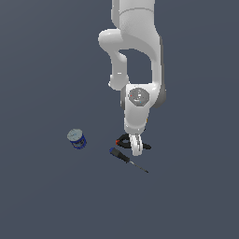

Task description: Pick up a designated object from a clutter of objects.

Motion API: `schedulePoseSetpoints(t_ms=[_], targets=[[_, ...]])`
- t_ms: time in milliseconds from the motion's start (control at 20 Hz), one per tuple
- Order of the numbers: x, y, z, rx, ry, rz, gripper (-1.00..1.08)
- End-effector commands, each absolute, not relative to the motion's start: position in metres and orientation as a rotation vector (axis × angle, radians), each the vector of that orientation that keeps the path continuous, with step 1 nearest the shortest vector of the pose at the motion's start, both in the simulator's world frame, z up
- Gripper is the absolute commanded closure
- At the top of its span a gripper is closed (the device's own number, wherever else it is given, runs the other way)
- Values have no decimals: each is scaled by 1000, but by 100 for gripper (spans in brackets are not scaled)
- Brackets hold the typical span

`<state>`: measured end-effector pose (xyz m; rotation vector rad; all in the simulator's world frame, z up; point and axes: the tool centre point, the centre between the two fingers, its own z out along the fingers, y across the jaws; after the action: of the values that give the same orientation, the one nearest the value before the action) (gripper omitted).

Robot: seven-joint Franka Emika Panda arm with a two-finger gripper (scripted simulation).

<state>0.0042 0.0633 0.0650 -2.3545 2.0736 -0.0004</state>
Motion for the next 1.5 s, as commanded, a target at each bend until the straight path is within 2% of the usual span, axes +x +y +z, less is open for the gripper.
schedulePoseSetpoints(t_ms=[0, 1450], targets=[[4, 49, 84, -2352, 2074, -2, 108], [-9, -167, 363, -2354, 2080, 1, 108]])
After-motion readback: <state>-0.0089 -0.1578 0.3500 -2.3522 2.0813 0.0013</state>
